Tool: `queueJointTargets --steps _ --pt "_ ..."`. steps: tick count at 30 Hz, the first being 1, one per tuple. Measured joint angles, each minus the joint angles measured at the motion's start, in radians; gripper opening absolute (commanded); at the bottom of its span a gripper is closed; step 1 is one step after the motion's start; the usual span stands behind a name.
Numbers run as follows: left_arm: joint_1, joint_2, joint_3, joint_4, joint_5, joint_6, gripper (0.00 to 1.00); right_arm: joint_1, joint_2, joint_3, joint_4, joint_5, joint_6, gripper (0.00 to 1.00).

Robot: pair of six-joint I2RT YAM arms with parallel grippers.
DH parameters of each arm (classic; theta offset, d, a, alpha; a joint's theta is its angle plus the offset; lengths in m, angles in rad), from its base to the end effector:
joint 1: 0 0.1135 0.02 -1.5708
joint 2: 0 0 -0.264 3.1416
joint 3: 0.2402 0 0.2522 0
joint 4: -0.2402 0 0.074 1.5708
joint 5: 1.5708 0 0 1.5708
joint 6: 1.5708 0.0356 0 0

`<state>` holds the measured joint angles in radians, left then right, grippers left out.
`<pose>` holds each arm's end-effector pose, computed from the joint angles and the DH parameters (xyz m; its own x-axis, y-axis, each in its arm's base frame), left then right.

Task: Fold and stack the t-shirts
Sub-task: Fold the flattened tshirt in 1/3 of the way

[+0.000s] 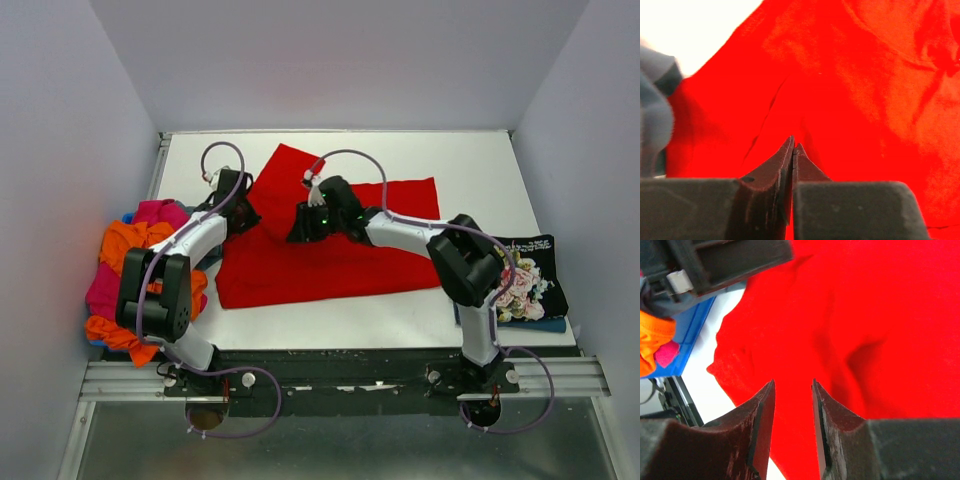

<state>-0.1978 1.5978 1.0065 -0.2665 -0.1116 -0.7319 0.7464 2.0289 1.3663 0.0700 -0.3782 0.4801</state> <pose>0.3297 -0.0620 0.2079 -0.6345 -0.5502 -0.5429 -0.4035 0.8349 -0.3745 0.3256 0.3190 0.1871 -0.7590 -0.1173 -0.6405 -0.5697 0.5958 0.5660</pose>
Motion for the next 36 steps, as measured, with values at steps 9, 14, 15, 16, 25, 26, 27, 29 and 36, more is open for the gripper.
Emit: queueJointTargets --steps 9,14,15,16,25,26,27,29,36 --pt "-0.180 0.114 0.237 -0.056 -0.032 0.117 0.47 -0.100 -0.113 -0.191 0.152 0.082 0.130 0.18" --pt "-0.296 0.253 0.451 -0.198 -0.186 0.184 0.48 -0.119 -0.163 -0.262 0.205 0.114 0.188 0.17" --pt "-0.317 0.277 0.478 -0.235 -0.226 0.190 0.48 -0.129 -0.171 -0.276 0.215 0.124 0.202 0.17" --pt "-0.333 0.296 0.493 -0.262 -0.255 0.195 0.49 -0.138 -0.177 -0.287 0.221 0.131 0.211 0.17" --pt "-0.352 0.380 0.509 -0.429 -0.403 0.205 0.50 -0.172 -0.235 -0.371 0.252 0.210 0.273 0.08" --pt "-0.352 0.385 0.509 -0.435 -0.406 0.205 0.50 -0.172 -0.238 -0.371 0.253 0.213 0.277 0.05" --pt "-0.352 0.389 0.509 -0.439 -0.408 0.205 0.50 -0.172 -0.240 -0.371 0.258 0.215 0.280 0.02" --pt "-0.353 0.399 0.509 -0.443 -0.409 0.205 0.49 -0.172 -0.240 -0.371 0.266 0.217 0.284 0.01" --pt "-0.354 0.433 0.509 -0.453 -0.399 0.207 0.30 -0.172 -0.240 -0.371 0.266 0.217 0.291 0.01"
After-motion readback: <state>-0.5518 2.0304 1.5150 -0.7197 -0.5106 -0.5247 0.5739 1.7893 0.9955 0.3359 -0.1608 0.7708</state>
